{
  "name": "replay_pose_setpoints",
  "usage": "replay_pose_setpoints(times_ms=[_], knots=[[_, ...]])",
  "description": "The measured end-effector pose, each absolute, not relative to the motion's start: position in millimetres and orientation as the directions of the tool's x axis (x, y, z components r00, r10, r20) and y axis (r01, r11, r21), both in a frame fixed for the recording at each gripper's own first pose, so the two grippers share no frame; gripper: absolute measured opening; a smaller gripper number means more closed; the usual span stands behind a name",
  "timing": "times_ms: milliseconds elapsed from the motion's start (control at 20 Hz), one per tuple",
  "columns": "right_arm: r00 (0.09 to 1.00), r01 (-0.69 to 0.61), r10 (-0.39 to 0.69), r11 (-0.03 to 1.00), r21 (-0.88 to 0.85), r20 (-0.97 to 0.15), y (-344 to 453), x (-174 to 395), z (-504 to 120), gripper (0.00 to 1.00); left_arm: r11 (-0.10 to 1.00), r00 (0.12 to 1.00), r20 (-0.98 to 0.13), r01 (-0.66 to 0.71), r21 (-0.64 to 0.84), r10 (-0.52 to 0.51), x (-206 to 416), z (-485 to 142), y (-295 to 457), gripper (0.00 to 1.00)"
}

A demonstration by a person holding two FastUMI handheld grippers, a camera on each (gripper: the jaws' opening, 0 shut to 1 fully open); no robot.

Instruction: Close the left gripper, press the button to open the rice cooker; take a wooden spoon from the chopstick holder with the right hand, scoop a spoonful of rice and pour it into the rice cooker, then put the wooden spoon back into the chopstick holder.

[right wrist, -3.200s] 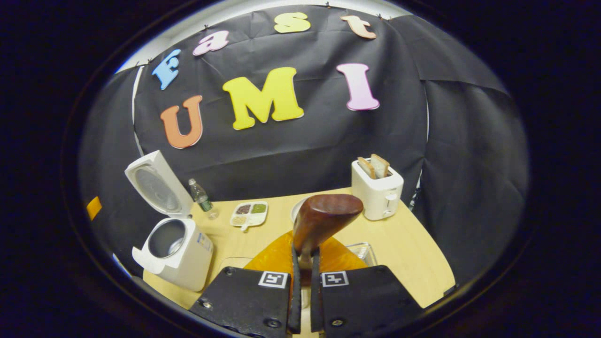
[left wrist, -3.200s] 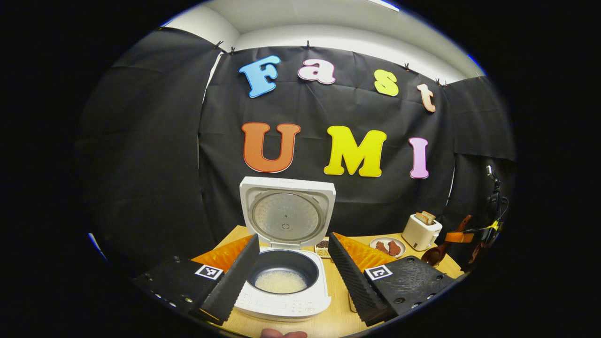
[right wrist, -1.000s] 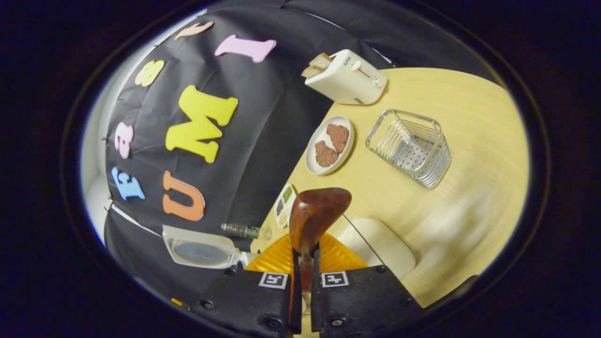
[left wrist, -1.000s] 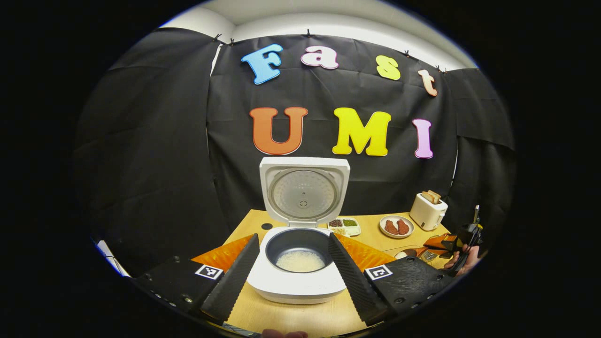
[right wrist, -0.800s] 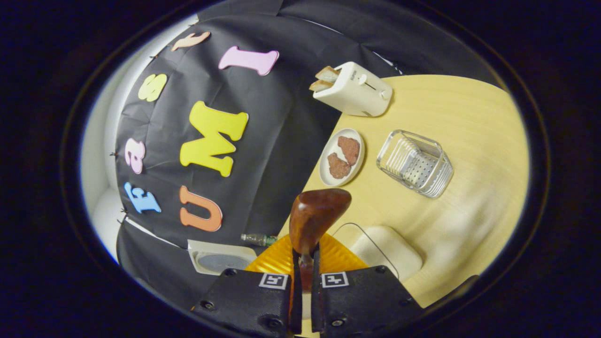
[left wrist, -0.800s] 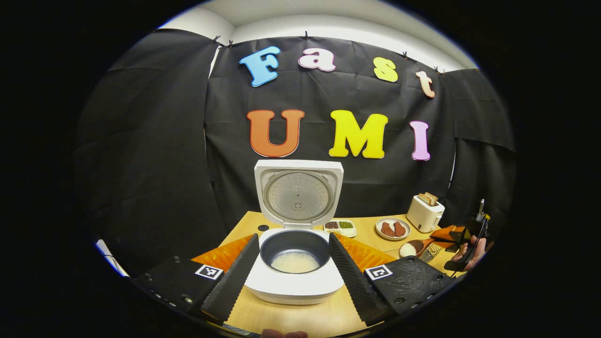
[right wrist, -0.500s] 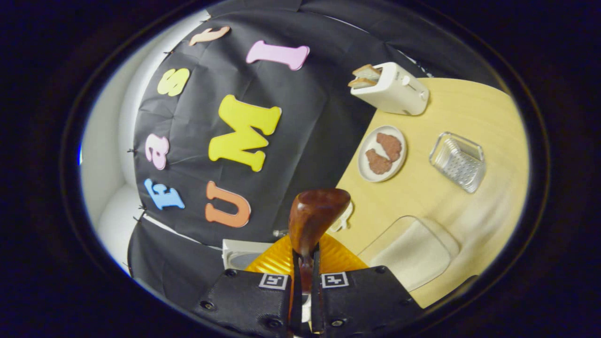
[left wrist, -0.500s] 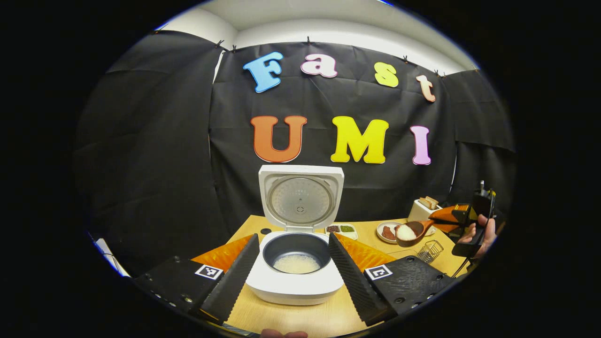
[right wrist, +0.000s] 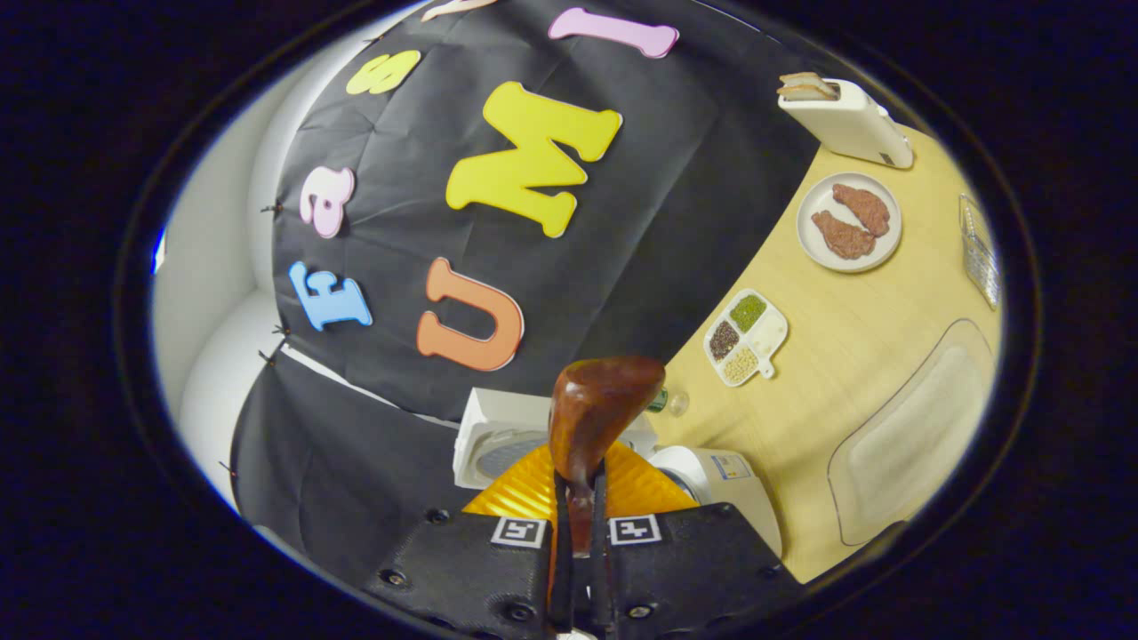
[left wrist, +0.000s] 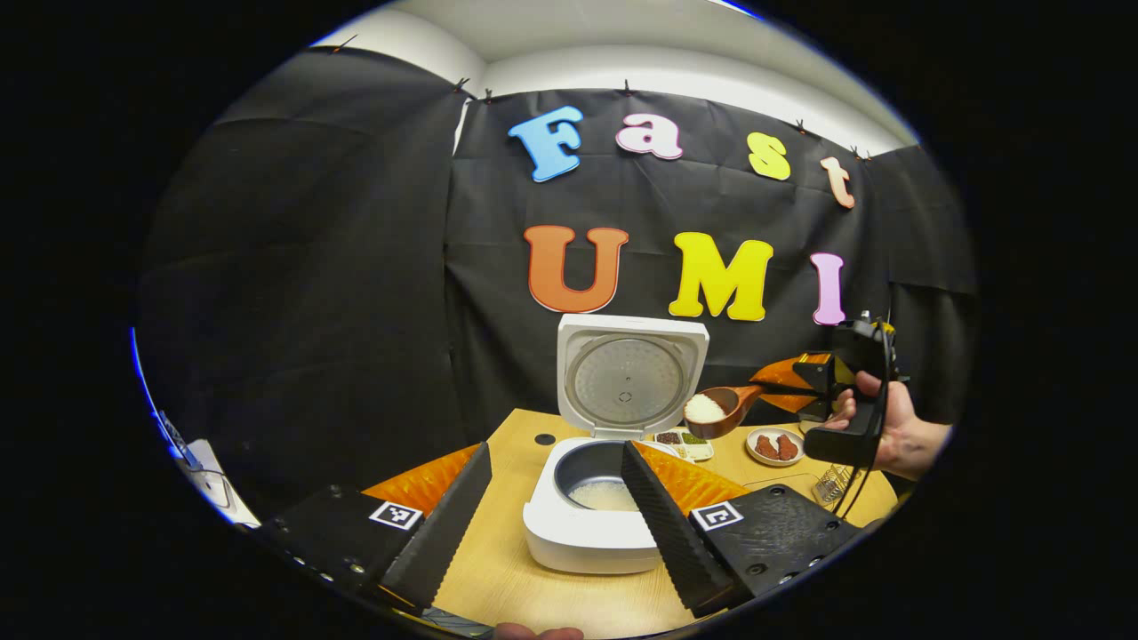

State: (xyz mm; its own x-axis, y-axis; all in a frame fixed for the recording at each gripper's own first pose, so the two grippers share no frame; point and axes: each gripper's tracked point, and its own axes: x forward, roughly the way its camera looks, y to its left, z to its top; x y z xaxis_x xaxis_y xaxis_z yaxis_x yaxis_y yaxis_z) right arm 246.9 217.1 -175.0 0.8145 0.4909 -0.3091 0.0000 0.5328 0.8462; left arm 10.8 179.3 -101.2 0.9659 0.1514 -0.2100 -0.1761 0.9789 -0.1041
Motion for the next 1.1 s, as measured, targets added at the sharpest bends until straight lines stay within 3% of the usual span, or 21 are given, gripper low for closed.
replay_pose_setpoints(times_ms=[350,700,1100], knots=[[0.833,0.015,0.367,0.733,0.680,-0.413,265.6,271.7,-228.6,0.13,0.960,0.948,-0.248,-0.241,-0.140,0.202,-5.9,-124.9,215.7,0.95],[0.889,-0.112,0.267,0.914,0.390,-0.371,284.3,280.1,-222.2,0.13,0.947,0.940,-0.254,-0.275,-0.169,0.228,-10.7,-134.0,238.5,0.95],[0.917,-0.252,0.265,0.964,0.083,-0.299,311.7,267.4,-207.9,0.13,0.948,0.941,-0.242,-0.278,-0.154,0.237,-13.9,-134.6,250.3,0.94]])
